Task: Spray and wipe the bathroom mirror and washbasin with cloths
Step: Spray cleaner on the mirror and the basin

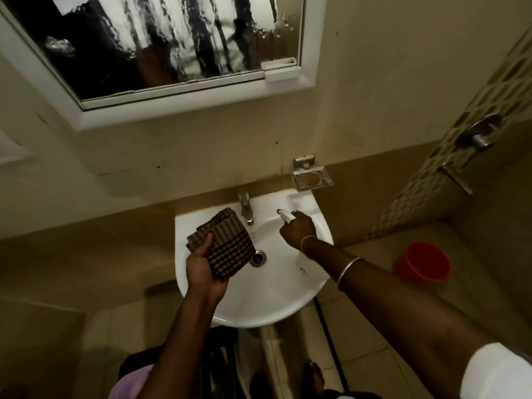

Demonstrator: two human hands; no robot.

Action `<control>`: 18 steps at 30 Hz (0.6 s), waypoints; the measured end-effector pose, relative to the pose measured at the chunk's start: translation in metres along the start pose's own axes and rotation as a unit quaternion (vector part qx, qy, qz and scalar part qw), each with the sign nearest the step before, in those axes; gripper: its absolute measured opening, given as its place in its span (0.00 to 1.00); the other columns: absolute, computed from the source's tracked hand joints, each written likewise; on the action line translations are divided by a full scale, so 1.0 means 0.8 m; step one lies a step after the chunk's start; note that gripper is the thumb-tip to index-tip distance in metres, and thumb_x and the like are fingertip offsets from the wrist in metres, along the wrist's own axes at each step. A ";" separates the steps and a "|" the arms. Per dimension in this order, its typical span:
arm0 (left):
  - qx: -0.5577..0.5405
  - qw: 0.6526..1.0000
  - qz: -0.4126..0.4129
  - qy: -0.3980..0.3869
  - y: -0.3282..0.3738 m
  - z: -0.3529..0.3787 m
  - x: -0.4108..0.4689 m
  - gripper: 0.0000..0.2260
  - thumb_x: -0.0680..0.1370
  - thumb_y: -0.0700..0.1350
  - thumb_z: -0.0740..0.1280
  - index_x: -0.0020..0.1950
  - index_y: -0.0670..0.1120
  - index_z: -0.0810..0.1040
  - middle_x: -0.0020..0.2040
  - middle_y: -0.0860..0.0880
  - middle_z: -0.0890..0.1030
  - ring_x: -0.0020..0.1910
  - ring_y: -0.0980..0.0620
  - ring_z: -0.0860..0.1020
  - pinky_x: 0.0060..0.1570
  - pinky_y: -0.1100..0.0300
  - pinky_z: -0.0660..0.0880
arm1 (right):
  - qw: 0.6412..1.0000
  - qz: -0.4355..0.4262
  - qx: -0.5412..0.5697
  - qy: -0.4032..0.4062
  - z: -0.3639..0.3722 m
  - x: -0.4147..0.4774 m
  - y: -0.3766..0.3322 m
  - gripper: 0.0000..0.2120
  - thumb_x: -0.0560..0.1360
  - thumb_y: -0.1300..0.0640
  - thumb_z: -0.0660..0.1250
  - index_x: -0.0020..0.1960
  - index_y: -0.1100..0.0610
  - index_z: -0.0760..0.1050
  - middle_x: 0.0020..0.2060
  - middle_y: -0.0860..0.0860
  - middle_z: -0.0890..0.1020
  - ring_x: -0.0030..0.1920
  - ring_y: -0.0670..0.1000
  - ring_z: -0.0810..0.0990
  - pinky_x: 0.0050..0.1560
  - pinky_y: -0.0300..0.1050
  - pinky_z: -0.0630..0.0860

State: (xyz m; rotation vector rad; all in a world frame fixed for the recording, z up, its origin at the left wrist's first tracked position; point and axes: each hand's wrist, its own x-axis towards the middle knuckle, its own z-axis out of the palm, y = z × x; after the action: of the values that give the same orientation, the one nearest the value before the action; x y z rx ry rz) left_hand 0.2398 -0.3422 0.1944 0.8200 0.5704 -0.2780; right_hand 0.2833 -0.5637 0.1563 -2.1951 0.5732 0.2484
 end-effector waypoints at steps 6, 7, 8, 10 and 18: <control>-0.018 1.000 0.010 0.012 0.019 -0.022 -0.007 0.19 0.83 0.47 0.63 0.72 0.43 0.75 0.65 0.39 0.83 0.59 0.38 0.83 0.52 0.42 0.84 | 0.995 0.011 0.096 0.017 0.038 -0.015 -0.028 0.26 0.74 0.64 0.68 0.72 0.60 0.75 0.68 0.56 0.79 0.66 0.57 0.78 0.66 0.45 0.75; -0.018 1.000 0.011 0.013 0.021 -0.027 -0.007 0.19 0.83 0.47 0.63 0.73 0.43 0.75 0.66 0.39 0.82 0.60 0.38 0.83 0.54 0.42 0.83 | 0.995 0.007 0.096 0.018 0.041 -0.018 -0.031 0.24 0.73 0.65 0.68 0.69 0.61 0.76 0.64 0.57 0.80 0.64 0.58 0.80 0.63 0.46 0.77; -0.019 1.000 0.013 0.012 0.022 -0.031 -0.006 0.19 0.83 0.47 0.63 0.73 0.43 0.75 0.67 0.39 0.81 0.62 0.37 0.82 0.57 0.40 0.81 | 0.995 0.004 0.098 0.020 0.046 -0.021 -0.034 0.20 0.73 0.66 0.67 0.65 0.61 0.78 0.59 0.57 0.82 0.59 0.59 0.81 0.59 0.48 0.78; -0.024 1.000 0.014 0.013 0.025 -0.038 -0.003 0.18 0.83 0.47 0.63 0.72 0.44 0.75 0.67 0.39 0.81 0.65 0.36 0.80 0.63 0.38 0.77 | 0.993 -0.002 0.113 0.025 0.053 -0.030 -0.042 0.13 0.72 0.66 0.67 0.55 0.61 0.80 0.46 0.54 0.82 0.50 0.60 0.82 0.52 0.51 0.79; -0.030 0.999 0.009 0.008 0.034 -0.058 -0.003 0.19 0.83 0.47 0.62 0.73 0.43 0.75 0.68 0.39 0.80 0.69 0.35 0.77 0.66 0.37 0.75 | 0.990 0.023 0.128 0.051 0.077 -0.072 -0.041 0.09 0.71 0.68 0.66 0.51 0.62 0.77 0.43 0.55 0.80 0.40 0.54 0.78 0.35 0.40 0.72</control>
State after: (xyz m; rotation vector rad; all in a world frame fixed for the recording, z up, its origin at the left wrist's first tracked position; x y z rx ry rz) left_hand 0.2329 -0.2892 0.1873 0.7704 0.5840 -0.2361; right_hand 0.2493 -0.4801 0.1606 -1.9552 0.6743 0.0807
